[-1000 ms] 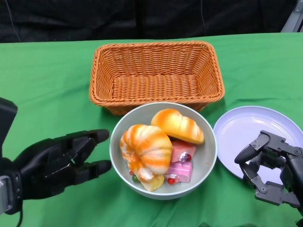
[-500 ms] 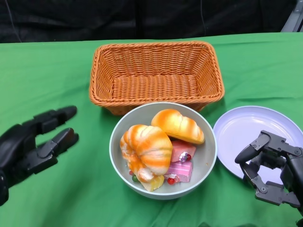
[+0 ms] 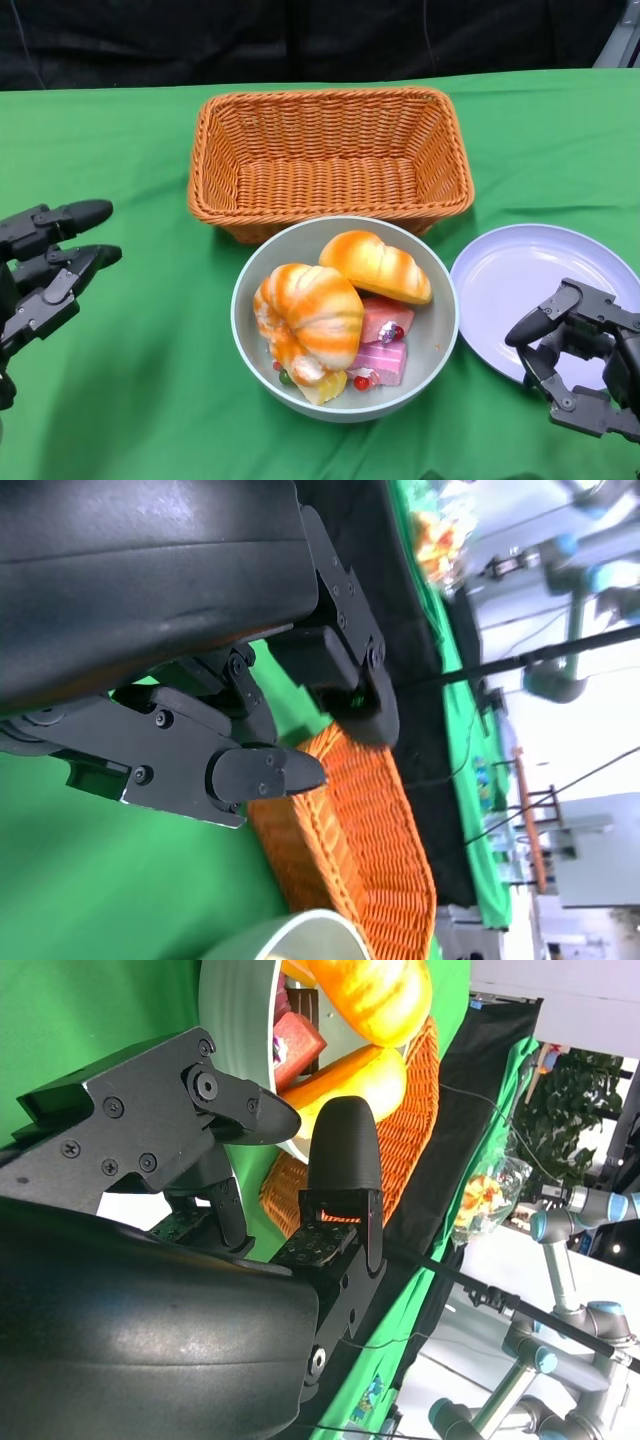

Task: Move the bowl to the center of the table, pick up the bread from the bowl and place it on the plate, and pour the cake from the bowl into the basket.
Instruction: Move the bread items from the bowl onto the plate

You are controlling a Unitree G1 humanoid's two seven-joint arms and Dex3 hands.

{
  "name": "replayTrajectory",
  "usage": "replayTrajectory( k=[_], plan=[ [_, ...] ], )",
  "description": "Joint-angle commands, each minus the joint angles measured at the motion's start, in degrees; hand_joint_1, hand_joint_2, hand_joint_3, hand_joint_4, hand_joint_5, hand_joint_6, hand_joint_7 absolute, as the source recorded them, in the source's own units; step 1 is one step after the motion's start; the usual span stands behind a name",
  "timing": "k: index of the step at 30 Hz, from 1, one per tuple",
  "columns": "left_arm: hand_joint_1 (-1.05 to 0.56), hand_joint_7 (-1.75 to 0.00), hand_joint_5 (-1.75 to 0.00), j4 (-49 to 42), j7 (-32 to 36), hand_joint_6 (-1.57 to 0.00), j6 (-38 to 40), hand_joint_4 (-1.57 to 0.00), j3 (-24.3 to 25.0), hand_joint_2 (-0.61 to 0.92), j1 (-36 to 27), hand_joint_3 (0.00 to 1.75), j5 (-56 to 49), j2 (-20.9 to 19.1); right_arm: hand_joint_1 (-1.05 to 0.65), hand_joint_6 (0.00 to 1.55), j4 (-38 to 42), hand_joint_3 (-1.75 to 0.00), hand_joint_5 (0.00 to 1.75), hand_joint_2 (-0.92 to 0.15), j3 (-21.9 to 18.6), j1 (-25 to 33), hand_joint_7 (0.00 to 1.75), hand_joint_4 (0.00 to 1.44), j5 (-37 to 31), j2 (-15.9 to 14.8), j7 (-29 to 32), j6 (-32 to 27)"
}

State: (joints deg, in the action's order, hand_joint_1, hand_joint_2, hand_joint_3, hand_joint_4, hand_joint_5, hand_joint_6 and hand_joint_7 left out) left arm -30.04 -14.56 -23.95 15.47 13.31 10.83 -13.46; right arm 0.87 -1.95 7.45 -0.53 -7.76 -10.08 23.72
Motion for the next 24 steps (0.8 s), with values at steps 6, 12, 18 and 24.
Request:
replayTrajectory(
  k=[6, 12, 18, 24],
  plan=[
    [-0.07, -1.11, -1.45, -11.0, -0.63, -0.81, -11.6, -0.77, 0.09, 0.82, 3.64, 0.6, -2.17, -2.17, -0.18, 0.67, -13.79, -0.21, 1.11, -0.88, 0.89, 1.81, 0.66, 0.6, -2.2, -3.7, -2.36, -6.57],
    [-0.07, -1.12, -1.44, -12.86, -0.79, -0.83, -13.51, -0.82, -0.31, 0.72, 4.24, 0.77, -1.76, -1.94, -0.37, 0.62, -26.65, -0.02, 0.51, -0.92, 3.42, 1.68, 0.16, 0.61, -8.64, -4.94, -3.26, -18.49],
    [-0.08, -1.11, -1.46, -13.98, -0.25, -0.82, -14.27, -0.81, -0.45, 0.7, 4.6, 0.79, -1.78, -1.69, -0.47, 0.58, -33.79, 0.0, 0.29, -0.9, 6.19, -1.06, 0.03, 0.62, -13.69, -5.55, -4.43, -25.83],
    [-0.07, -1.16, -1.5, -13.75, 0.07, -0.79, -15.18, -0.78, -0.98, 0.73, 4.28, 0.75, -2.47, -1.52, -0.6, 0.58, -34.43, -0.01, 0.25, -0.92, 11.73, -8.62, 0.02, 0.62, -24.49, -4.87, -3.82, -30.87]
  ],
)
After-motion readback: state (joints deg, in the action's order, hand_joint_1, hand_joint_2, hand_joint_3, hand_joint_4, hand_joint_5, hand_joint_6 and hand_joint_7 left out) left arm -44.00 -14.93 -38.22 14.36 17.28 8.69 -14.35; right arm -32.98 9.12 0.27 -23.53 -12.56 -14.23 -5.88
